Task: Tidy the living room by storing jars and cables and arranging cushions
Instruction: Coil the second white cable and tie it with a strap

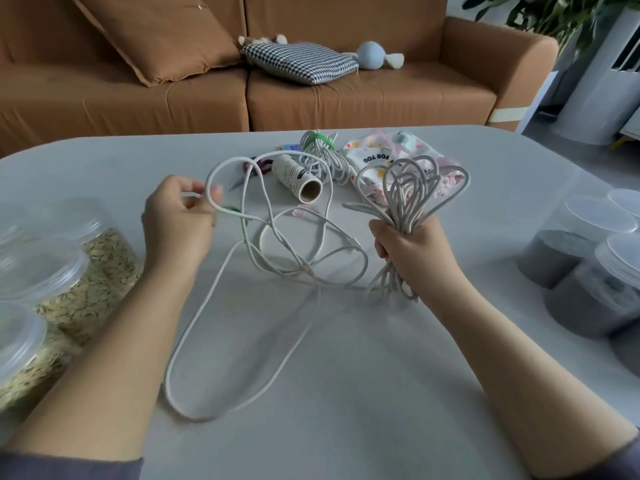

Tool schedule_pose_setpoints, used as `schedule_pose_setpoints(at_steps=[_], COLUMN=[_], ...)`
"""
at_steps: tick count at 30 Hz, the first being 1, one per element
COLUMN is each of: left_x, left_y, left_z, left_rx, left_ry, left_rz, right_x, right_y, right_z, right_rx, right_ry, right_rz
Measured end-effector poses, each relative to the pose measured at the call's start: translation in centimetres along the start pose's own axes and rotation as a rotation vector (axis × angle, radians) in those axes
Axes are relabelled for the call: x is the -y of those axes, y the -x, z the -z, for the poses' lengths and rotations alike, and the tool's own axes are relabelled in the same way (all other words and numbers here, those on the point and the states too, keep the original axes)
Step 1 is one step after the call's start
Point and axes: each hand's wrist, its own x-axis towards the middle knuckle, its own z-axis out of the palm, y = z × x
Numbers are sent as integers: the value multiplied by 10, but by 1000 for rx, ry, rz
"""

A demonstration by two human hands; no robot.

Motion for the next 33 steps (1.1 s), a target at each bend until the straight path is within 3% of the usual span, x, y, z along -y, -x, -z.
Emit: schedule_pose_setpoints(at_steps=[3, 5, 9, 11, 13, 16, 18, 21, 24, 28, 31, 33], left_x=[1, 1, 15, 17, 10, -21, -43, -53, -49, -31, -21, -22], left_y=[-8, -8, -5, -5, -6, 1, 13, 35, 48, 46, 47, 49], left_z=[-2, -5, -11, -12, -8, 7, 13, 6, -12, -30, -30, -28], left_rx=[-178, -112, 94, 115, -33, -346, -371, -97, 98, 278, 522, 589], left_ry=[286, 386, 49, 2, 85, 208, 188, 100, -191, -543, -545, -490], left_rz=[113, 107, -77, -78, -153, -424, -631, -899, -1044, -1038, -1033, -1005], right_x=[0, 0, 0, 0, 0, 0, -1, -2, -2, 1, 3, 5], right_y=[0, 0, 1, 1, 1, 0, 1, 1, 0, 1, 1, 1], right_z=[0, 1, 0, 0, 0, -1, -1, -1, 0, 1, 2, 2], right_rx=[-11, -13, -14, -16, -19, -19, -23, -31, -53, -71, -8, 73], right_ry=[17, 10, -3, -13, -16, -38, -45, -81, -162, -272, -503, -758], right_rz=[12, 3, -7, -10, -6, 9, 15, 30, 47, 92, 41, -17])
